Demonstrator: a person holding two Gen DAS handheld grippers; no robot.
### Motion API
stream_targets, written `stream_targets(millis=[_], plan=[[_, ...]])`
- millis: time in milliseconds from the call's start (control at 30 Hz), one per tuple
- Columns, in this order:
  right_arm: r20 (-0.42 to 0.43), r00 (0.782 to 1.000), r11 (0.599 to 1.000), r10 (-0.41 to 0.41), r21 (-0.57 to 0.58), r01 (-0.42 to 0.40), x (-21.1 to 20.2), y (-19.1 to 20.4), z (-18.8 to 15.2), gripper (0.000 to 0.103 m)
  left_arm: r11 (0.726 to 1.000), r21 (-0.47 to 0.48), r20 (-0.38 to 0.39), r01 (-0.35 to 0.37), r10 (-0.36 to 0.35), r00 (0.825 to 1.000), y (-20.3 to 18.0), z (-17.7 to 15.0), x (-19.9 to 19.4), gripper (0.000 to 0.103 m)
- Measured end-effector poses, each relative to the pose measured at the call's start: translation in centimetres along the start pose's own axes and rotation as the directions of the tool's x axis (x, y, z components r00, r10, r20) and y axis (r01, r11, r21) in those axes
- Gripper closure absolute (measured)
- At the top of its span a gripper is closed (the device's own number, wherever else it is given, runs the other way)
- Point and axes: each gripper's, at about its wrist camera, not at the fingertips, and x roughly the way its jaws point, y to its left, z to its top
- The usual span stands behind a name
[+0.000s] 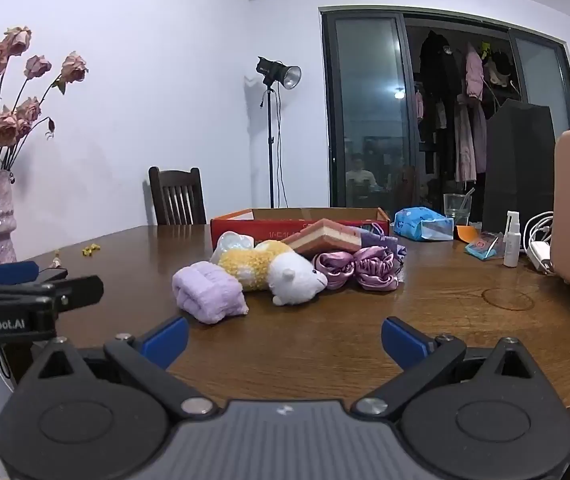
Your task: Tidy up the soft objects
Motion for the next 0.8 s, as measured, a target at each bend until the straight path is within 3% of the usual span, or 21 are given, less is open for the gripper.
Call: stream_targets(millis=[800], plan=[[-0.019, 1.000, 0.999, -0.001, 0.053, 0.002, 0.5, -0.8, 0.0, 0.000, 0.999, 0.019, 0.020, -0.027, 0.027, 0.999, -0.1, 0.2, -0.4, 0.000]])
